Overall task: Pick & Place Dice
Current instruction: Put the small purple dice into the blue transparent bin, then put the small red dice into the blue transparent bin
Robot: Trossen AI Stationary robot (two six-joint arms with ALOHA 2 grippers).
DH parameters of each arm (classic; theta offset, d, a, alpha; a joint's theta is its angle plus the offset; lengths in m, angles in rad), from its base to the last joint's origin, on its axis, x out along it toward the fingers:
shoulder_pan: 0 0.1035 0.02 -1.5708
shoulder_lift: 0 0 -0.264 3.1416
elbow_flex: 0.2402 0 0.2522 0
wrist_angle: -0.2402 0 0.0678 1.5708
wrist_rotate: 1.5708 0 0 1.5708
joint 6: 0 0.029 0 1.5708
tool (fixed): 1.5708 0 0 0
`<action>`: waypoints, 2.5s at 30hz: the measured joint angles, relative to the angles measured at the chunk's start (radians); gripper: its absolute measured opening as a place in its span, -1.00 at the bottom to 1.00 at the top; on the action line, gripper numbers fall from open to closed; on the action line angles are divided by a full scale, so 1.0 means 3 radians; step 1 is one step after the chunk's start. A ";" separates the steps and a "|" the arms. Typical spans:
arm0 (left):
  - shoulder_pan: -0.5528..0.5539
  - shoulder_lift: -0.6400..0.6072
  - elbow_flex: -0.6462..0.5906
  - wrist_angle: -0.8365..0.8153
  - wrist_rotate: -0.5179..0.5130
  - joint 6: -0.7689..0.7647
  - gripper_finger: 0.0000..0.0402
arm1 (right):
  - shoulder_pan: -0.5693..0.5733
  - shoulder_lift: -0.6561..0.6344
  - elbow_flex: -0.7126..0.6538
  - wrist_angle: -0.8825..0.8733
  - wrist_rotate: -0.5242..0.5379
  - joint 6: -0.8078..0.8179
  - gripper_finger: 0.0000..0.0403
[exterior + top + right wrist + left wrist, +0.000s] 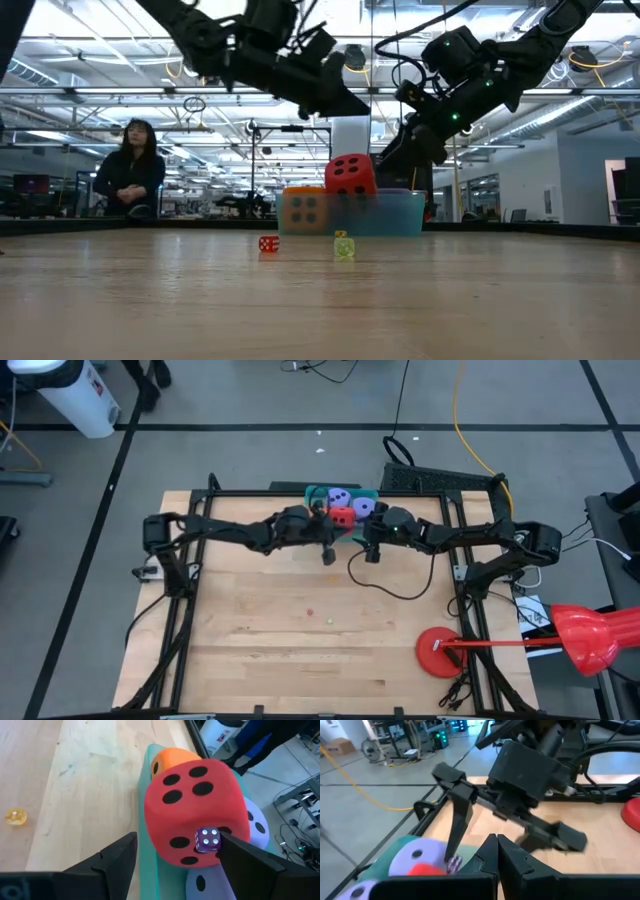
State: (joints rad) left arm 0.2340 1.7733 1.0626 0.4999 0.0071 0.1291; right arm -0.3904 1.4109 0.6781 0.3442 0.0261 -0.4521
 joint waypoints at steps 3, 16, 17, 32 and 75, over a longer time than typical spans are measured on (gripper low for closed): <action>0.0055 0.0164 0.0195 -0.0055 0.0063 0.0034 -0.98 | 0.0000 0.0001 0.0000 0.0126 0.0000 0.0087 0.31; 0.0176 0.0610 0.0791 -0.0605 0.0070 0.0113 -0.97 | -0.0001 0.0001 0.0000 0.0125 0.0008 0.0165 0.32; 0.0197 0.0623 0.0800 -0.0603 0.0070 0.0113 -0.98 | -0.0001 0.0001 0.0000 0.0130 0.0008 0.0165 0.32; 0.0439 0.0688 0.0797 -0.0685 0.0297 -0.0024 -0.97 | 0.0019 -0.0300 -0.0001 -0.0065 0.0011 0.0222 0.31; -0.0502 -0.3310 -0.2857 0.0353 -0.0205 -0.0294 -0.98 | -0.0290 -0.2826 -0.1320 0.0248 -0.1401 0.2023 -0.98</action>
State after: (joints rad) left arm 0.0835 0.7803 0.2054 0.6059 -0.0546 0.0410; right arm -0.4774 0.5631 0.2819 0.4187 -0.3941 0.1547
